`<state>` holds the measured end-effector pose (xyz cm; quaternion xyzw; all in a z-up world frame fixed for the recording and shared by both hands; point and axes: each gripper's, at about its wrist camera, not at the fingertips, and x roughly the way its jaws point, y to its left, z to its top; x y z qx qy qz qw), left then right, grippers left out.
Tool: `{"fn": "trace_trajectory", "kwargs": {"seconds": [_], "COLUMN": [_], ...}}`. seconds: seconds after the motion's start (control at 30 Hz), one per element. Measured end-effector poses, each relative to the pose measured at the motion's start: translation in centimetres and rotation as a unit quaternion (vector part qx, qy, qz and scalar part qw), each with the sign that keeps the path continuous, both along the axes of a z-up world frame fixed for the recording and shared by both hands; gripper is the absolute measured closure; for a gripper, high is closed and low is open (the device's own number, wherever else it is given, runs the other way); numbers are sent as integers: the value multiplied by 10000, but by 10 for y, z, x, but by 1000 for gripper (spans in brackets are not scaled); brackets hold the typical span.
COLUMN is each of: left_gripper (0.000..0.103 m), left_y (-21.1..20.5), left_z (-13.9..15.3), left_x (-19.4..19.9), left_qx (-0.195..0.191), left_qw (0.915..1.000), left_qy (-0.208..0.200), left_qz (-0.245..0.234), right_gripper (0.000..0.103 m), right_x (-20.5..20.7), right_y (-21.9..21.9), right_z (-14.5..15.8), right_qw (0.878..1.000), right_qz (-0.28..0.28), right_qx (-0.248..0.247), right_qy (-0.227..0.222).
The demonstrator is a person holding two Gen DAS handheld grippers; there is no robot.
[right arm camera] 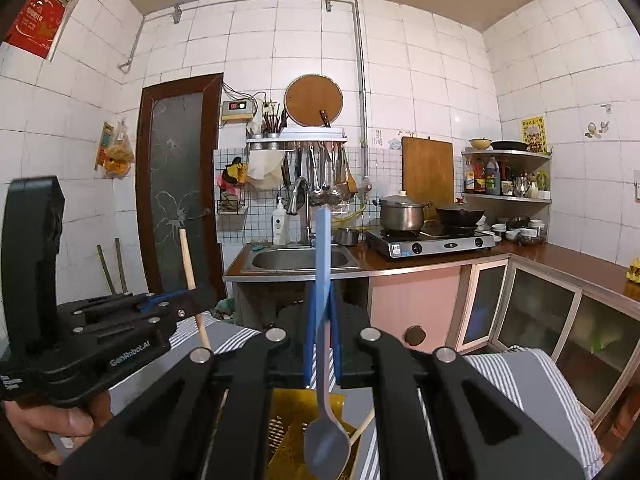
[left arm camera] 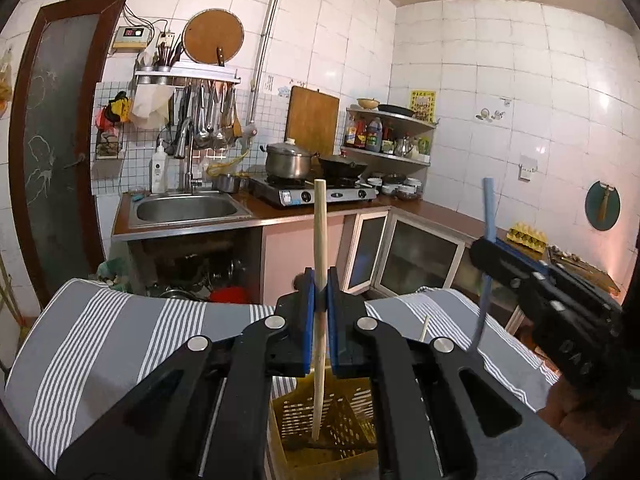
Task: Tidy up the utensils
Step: 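Drop the chopstick into the caddy with the left gripper while the right gripper releases the spatula there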
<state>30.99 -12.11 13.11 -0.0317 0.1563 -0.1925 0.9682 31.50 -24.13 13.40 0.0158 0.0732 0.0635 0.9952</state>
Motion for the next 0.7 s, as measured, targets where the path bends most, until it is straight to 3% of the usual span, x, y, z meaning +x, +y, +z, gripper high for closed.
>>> {"fn": "trace_trajectory", "kwargs": {"seconds": [0.3,0.43,0.47,0.5,0.57,0.6,0.7], "left_gripper": [99,97,85,65,48,48,48], "left_y": [-8,-7,-8,-8,-1,3,23], "left_z": [-23,-37,-41,-43,-42,-41,-32], "left_x": [5,13,14,14,11,10,3], "left_qx": [207,163,215,267,232,177,96], "left_qw": [9997,9992,9988,9986,9986,9987,9979], "left_qy": [118,359,438,458,437,436,490], "left_qz": [14,37,9,51,176,206,402], "right_gripper": [96,95,95,94,74,54,52], "right_x": [30,38,40,40,36,30,10], "right_y": [6,5,3,1,-4,-9,-27], "right_z": [-40,-53,-56,-57,-56,-53,-45], "right_qw": [9995,9984,9978,9975,9972,9975,9965], "right_qz": [-171,-208,-237,-236,-192,-269,-466], "right_qx": [-123,-66,-61,-30,75,146,287], "right_qy": [248,526,614,666,714,643,628]}}
